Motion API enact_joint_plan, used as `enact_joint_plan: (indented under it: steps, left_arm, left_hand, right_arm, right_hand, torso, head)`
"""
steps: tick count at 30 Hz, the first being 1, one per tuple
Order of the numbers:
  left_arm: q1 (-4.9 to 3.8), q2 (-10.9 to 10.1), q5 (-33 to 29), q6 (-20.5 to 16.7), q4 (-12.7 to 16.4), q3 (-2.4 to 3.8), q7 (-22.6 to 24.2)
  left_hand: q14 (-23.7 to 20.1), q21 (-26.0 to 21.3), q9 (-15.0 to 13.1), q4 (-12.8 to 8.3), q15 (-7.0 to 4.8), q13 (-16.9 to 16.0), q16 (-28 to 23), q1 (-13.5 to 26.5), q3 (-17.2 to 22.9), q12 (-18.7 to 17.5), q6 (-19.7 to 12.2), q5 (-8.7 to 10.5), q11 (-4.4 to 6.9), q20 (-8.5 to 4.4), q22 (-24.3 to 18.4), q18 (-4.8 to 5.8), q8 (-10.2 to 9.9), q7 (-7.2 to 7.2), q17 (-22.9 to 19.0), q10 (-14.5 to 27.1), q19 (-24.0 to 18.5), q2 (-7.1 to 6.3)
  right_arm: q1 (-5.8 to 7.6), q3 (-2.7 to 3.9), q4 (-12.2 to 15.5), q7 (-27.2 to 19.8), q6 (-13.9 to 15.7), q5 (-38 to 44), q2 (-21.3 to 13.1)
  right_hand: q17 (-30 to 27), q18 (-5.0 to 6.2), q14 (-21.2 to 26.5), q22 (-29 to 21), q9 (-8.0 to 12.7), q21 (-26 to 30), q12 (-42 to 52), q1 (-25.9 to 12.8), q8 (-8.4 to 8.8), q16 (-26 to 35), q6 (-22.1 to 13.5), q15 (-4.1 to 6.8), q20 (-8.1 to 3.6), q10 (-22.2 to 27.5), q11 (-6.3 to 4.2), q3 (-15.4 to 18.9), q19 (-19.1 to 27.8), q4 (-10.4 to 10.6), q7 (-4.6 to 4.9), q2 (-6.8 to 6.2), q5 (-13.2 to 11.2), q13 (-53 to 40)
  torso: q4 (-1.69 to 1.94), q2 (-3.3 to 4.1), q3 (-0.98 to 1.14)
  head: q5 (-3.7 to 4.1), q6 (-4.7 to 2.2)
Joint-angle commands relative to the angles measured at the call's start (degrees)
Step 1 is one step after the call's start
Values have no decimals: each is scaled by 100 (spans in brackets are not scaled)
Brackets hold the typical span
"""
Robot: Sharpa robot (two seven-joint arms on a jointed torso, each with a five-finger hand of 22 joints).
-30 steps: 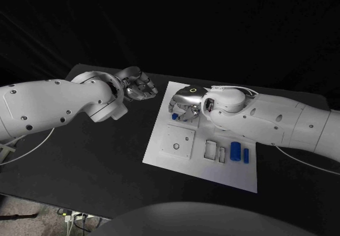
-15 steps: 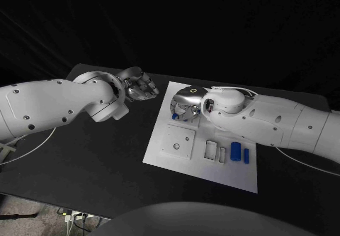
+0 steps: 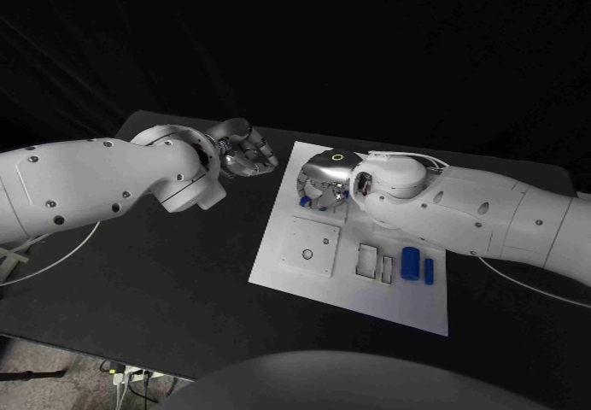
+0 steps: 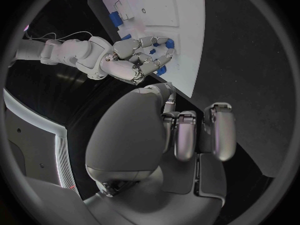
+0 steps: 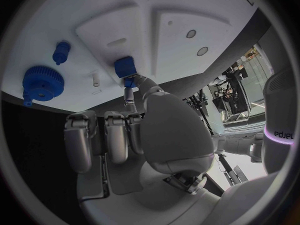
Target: Assemble the parts on the task board
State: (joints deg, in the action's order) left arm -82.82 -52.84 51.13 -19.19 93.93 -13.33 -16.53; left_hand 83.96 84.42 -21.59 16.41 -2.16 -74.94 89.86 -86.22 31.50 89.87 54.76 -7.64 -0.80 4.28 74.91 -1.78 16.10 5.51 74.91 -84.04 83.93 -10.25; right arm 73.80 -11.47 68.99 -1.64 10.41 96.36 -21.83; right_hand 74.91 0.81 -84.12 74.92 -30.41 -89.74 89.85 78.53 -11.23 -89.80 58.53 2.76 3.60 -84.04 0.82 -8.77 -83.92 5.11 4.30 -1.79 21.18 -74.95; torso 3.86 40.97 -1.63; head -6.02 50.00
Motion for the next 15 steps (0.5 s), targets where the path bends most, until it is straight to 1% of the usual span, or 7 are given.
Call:
enact_joint_plan:
  steps: [1, 5, 11, 15]
  left_arm:
    - [5, 17, 6, 166, 3, 3, -48]
    - [7, 22, 6, 219, -1, 3, -75]
    - [15, 23, 5, 343, -4, 3, -131]
    - [21, 25, 5, 432, -5, 4, -165]
  left_hand:
    - [604, -33, 9, 7, 4, -1506, 14, 22, 37, 13, 41, -7, -25, -3, 1308, 26, 36, 12, 1509, -596, 251, 79]
    - [604, -43, 13, 23, 5, -1506, 14, 104, 20, 13, 33, 13, -24, -2, 1305, 24, 52, 10, 1509, -596, 245, 79]
    - [604, -56, 21, 27, 5, -1506, 14, 193, -3, 13, 19, 30, -22, -1, 1301, 21, 64, 6, 1509, -596, 237, 78]
    - [604, -73, 28, 30, 5, -1506, 14, 257, -22, 13, 7, 45, -22, 0, 1295, 16, 70, 5, 1509, -596, 226, 80]
  right_arm:
    - [-27, -12, -1, 94, 116, -165, -8]
    - [-34, -12, 1, 123, 167, -325, -16]
    - [-44, -12, 11, 172, 155, -519, -12]
    - [-50, -12, 17, 207, 135, -581, -5]
  right_hand:
    - [1509, -65, -588, 1486, -127, 28, 15, -123, -31, -20, 33, -27, 36, -596, -21, -10, -566, 70, 0, 26, 5, -1505]
    - [1509, -63, -588, 1484, -209, 32, 15, -231, -19, -20, -3, -36, 41, -596, -19, -10, -563, 124, 8, 68, -119, -1505]
    - [1509, -60, -588, 1479, -319, 45, 15, -349, 11, -20, -61, -42, 48, -596, -12, -4, -553, 175, 19, 101, -376, -1505]
    - [1509, -57, -588, 1477, -355, 51, 15, -399, 24, -20, -75, -45, 50, -596, -8, 6, -548, 200, 25, 109, -455, -1505]
  torso:
    - [2, -2, 0]
    - [-1, -5, -4]
    - [-3, -5, 1]
    - [-1, -7, 1]
  head:
    - [-10, 0]
    - [-16, 0]
    - [-23, 0]
    - [-14, 0]
